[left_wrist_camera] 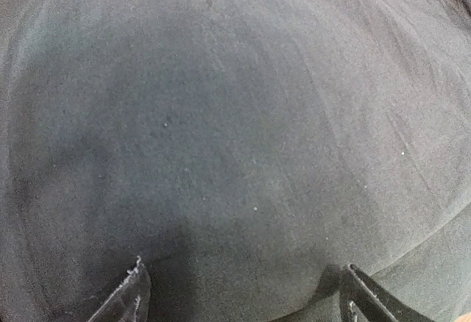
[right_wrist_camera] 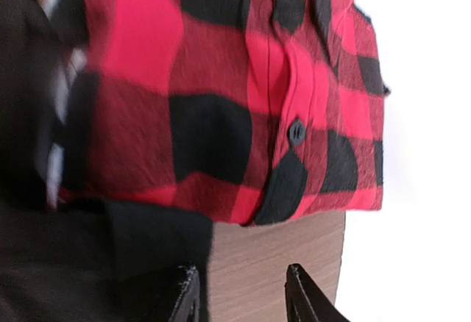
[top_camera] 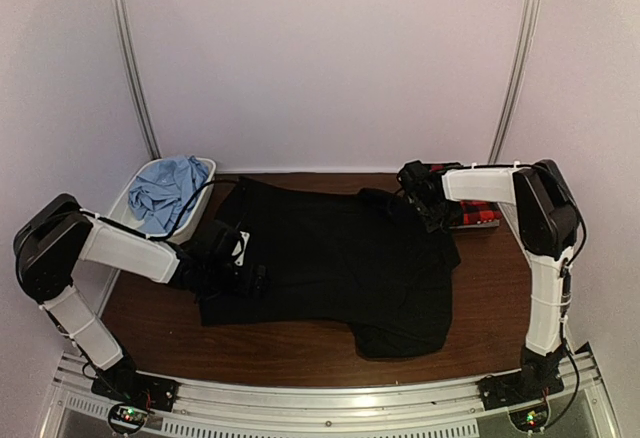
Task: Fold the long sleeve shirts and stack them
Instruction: Flatten out the crumpled shirt at the center of the board, then pick up the flattened shirt from the center of the board.
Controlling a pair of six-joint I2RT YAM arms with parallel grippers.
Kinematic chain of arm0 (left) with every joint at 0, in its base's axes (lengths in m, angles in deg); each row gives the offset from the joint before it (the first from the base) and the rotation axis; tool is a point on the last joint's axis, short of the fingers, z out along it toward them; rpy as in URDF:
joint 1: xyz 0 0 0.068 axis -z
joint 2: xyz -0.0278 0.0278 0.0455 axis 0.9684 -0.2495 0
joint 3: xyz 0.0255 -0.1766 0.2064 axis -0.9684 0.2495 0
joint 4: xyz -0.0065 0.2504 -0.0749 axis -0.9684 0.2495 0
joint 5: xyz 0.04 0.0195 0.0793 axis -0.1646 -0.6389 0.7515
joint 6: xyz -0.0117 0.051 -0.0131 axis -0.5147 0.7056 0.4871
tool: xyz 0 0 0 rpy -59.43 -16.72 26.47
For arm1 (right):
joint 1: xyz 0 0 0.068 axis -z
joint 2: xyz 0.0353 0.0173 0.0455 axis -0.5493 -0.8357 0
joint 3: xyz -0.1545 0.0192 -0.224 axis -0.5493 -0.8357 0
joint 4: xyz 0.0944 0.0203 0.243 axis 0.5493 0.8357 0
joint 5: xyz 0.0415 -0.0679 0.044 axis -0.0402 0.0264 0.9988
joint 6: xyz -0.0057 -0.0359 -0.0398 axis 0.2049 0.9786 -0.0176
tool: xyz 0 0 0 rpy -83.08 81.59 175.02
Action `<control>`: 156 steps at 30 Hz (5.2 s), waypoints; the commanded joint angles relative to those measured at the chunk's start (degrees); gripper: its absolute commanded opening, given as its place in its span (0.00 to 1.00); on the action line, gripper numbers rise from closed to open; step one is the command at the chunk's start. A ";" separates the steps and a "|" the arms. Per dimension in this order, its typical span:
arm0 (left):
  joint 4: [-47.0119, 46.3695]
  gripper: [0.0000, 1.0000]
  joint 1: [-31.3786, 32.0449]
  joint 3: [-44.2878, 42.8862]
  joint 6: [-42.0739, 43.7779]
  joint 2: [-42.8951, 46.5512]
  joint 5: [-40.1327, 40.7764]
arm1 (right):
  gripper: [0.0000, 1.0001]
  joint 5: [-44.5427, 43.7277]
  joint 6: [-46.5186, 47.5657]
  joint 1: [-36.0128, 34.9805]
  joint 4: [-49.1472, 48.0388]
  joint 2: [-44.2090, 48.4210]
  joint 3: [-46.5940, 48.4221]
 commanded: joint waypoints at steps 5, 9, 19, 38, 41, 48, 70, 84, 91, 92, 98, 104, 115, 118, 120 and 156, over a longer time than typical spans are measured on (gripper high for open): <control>-0.80 0.91 2.20 5.84 -0.17 0.91 0.52 | 0.42 -1.06 -3.65 1.82 0.77 5.48 -8.05; -0.13 0.90 3.96 7.94 -1.39 1.85 1.95 | 0.43 7.07 -4.01 1.73 -3.17 11.58 -12.30; 4.15 0.91 7.94 8.57 -3.07 4.57 5.87 | 0.43 27.40 -5.52 -2.70 -14.69 26.90 -22.69; 11.19 0.91 8.50 10.35 -3.50 12.94 6.72 | 0.39 38.64 -20.50 -2.84 -27.08 23.75 -43.72; 12.79 0.91 8.50 10.28 -3.26 13.97 5.99 | 0.39 40.87 -23.89 -2.83 -27.32 25.42 -48.33; 18.05 0.91 8.50 9.96 -3.19 19.88 3.13 | 0.39 41.60 -30.59 -4.79 -25.45 34.74 -54.93; 14.32 0.91 8.46 0.05 -0.67 20.66 4.92 | 0.69 37.44 -11.56 -4.66 -17.37 11.03 -4.95; 10.27 0.92 8.50 -0.36 -0.65 12.53 6.33 | 0.60 43.06 -16.32 -2.19 -15.06 -10.81 11.07; 11.62 0.93 8.44 -0.02 -2.39 5.10 5.64 | 0.63 44.52 -17.28 -1.50 -17.30 -17.13 16.00; 11.93 0.93 8.42 0.17 -2.58 4.42 5.31 | 0.64 44.51 -17.36 -1.33 -17.58 -17.73 16.63; 14.06 0.92 8.44 3.11 -3.79 4.06 4.45 | 0.68 43.51 -17.25 -0.28 -19.80 -19.74 19.19; 14.26 0.91 8.50 5.83 -5.21 4.06 2.97 | 0.71 43.54 -16.60 0.94 -20.59 -22.56 23.23; 14.98 0.91 8.49 6.99 -5.35 5.42 3.33 | 0.74 42.44 -15.23 2.59 -21.51 -28.52 31.21; 15.20 0.91 8.50 7.60 -5.40 5.88 3.21 | 0.75 42.18 -14.81 3.46 -21.37 -29.85 33.96; 15.40 0.91 8.50 7.98 -5.67 6.23 3.07 | 0.75 42.36 -14.75 4.29 -20.83 -30.92 36.48; 17.57 0.98 7.32 -6.43 1.47 13.41 -6.74 | 0.83 41.24 -12.74 -20.43 -17.80 38.10 -32.54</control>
